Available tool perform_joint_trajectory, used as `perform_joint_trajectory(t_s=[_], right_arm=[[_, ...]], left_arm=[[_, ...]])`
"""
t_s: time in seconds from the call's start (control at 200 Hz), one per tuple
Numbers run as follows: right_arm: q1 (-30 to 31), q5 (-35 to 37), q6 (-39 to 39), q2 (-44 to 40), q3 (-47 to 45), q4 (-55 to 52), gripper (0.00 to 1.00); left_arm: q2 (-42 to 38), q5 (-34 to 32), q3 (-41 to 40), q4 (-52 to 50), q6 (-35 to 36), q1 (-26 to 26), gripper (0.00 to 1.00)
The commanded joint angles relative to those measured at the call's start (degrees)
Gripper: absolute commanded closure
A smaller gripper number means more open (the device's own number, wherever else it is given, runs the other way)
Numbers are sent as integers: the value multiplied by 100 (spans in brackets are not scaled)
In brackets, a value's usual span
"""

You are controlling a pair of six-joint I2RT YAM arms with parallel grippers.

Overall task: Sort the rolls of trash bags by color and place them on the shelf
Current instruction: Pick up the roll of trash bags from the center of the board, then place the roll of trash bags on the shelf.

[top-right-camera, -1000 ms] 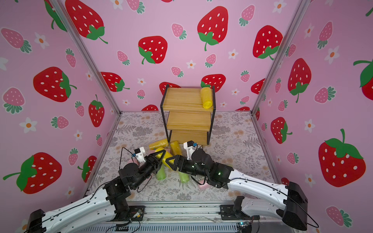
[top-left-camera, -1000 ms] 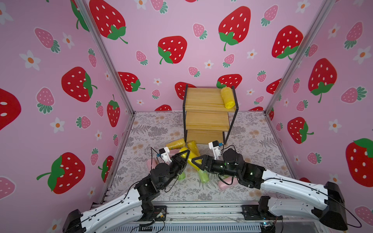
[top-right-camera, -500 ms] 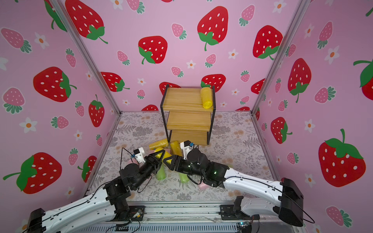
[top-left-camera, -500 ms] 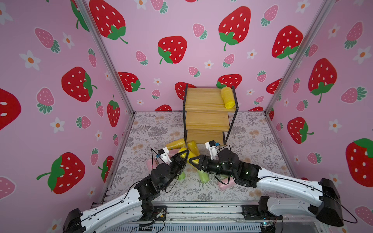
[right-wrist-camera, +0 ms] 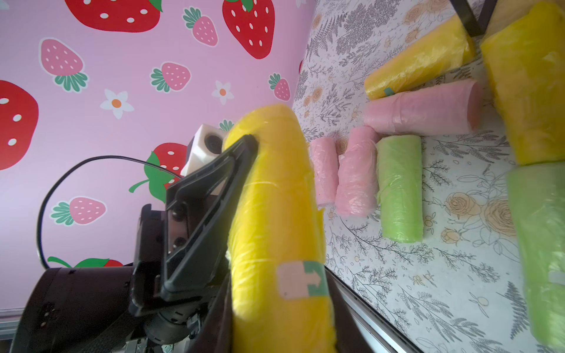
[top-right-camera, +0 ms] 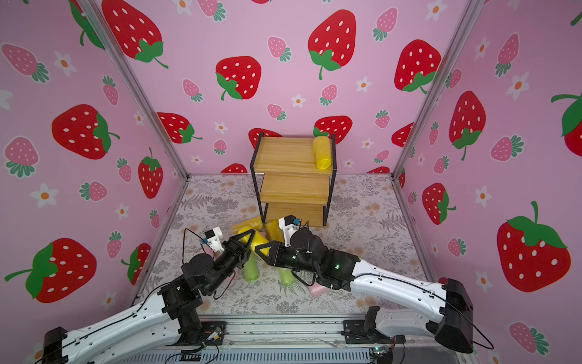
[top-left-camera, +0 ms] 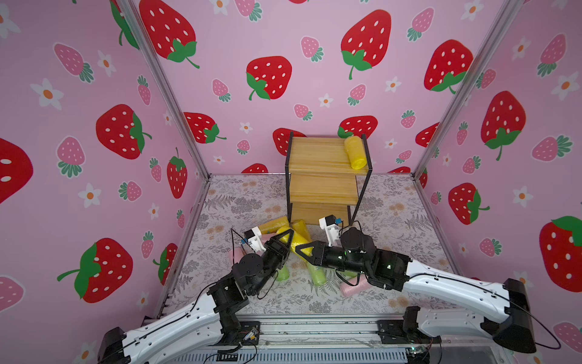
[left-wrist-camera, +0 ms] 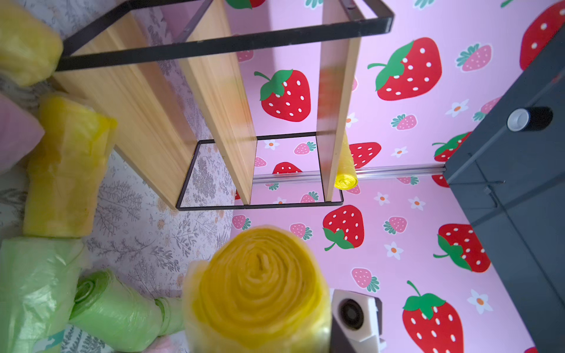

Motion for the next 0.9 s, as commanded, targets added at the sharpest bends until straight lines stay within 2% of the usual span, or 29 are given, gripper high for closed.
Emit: perform_joint_trajectory(t_s=[0.0, 0.01, 0.03, 0.075, 0.195, 0.38, 0.445, 0.525, 0.675, 0.895], right_arm=[[-68, 518, -656, -3, 819, -982, 100], [-74, 532, -697, 2, 874, -1030, 100], [-113, 579, -782, 9, 1003, -1150, 100], [-220, 656, -946, 46, 1295, -1369, 100], [-542, 1038, -1391, 246, 2245, -2051, 100], [-995, 2155, -2194, 1003, 4072, -2786, 100], [-1161, 2681, -2362, 1235, 4442, -2704, 100], [-1366, 3216, -2786, 1408, 4392, -2056, 100], [-2274, 2803, -2456, 2163, 5275, -2623, 100], [-3022, 2442, -2319, 2844, 5923, -2689, 100]], left_arm=[[-276, 396, 690, -788, 966, -32, 47], [-304, 401, 751, -878, 1029, -29, 44], [-359, 405, 854, -1075, 1142, -30, 31], [-491, 384, 1094, -1543, 1398, -28, 26], [-782, 282, 1557, -2422, 1981, -36, 24], [-1001, 316, 1514, -2619, 2227, -36, 21], [-961, 367, 1512, -2657, 2243, -36, 21], [-905, 396, 1561, -2707, 2338, -36, 25], [-903, 364, 1575, -2737, 2477, -43, 25], [-760, 387, 1740, -3045, 2680, -43, 26]])
